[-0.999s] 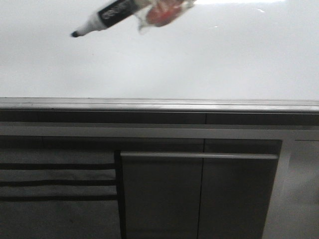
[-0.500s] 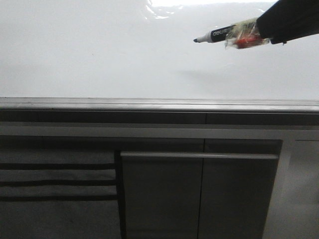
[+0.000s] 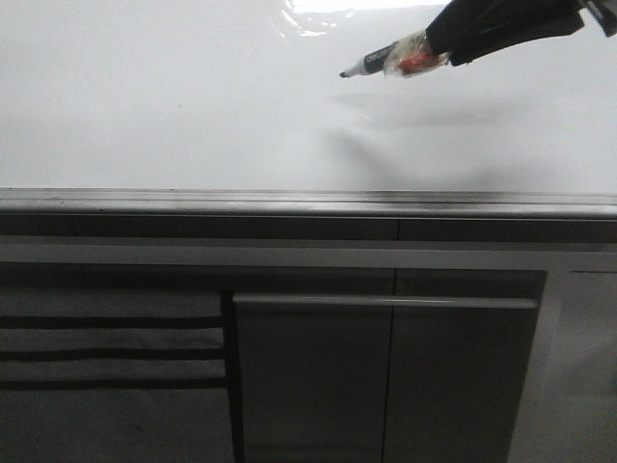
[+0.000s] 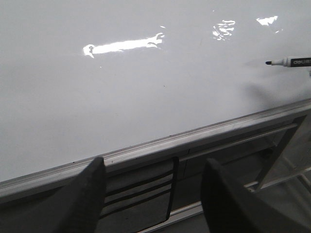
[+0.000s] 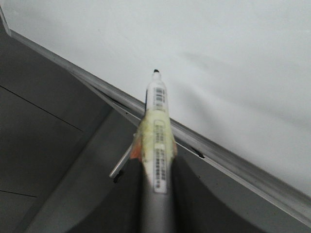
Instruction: Write number 0 on whiteboard
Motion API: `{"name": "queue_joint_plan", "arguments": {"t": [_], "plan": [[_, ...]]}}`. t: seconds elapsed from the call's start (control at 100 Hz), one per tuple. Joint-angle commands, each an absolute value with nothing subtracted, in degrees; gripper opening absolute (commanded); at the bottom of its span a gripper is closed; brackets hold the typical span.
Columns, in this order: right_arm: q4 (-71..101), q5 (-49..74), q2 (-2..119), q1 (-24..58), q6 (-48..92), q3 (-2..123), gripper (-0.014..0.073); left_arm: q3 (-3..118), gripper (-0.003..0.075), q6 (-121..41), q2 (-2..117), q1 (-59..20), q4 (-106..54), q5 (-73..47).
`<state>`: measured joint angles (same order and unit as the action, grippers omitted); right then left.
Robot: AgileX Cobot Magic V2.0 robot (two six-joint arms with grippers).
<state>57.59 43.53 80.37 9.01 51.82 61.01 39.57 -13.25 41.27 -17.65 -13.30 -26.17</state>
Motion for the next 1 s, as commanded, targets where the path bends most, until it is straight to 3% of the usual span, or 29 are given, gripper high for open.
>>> {"name": "queue_joint_plan", "arguments": {"t": [0.0, 0.26, 0.53, 0.759, 0.989], "plan": [[58.60, 43.68, 82.20, 8.78, 51.82, 65.57, -0.0024, 41.02, 0.0385, -12.79, 41.37, -17.52, -14.31, -21.93], [50.62, 50.12, 91.23, 8.71, 48.88, 70.49, -0.0024, 41.02, 0.0385, -12.79, 41.37, -17.52, -14.18, -21.93], [50.05, 50.03, 88.81, 5.17, 46.75, 74.66, -0.0024, 41.02, 0.0385, -12.79, 41.37, -17.52, -13.68, -21.93], [50.11, 47.75, 89.19, 9.77, 46.75, 76.79, -0.0024, 41.02, 0.0385, -12.79, 41.37, -17.52, -13.68, -21.93], [51.25, 57.98, 86.88, 11.21, 52.77, 76.68, -0.0024, 41.02, 0.0385, -12.79, 41.37, -17.52, -13.68, -22.36]]}}
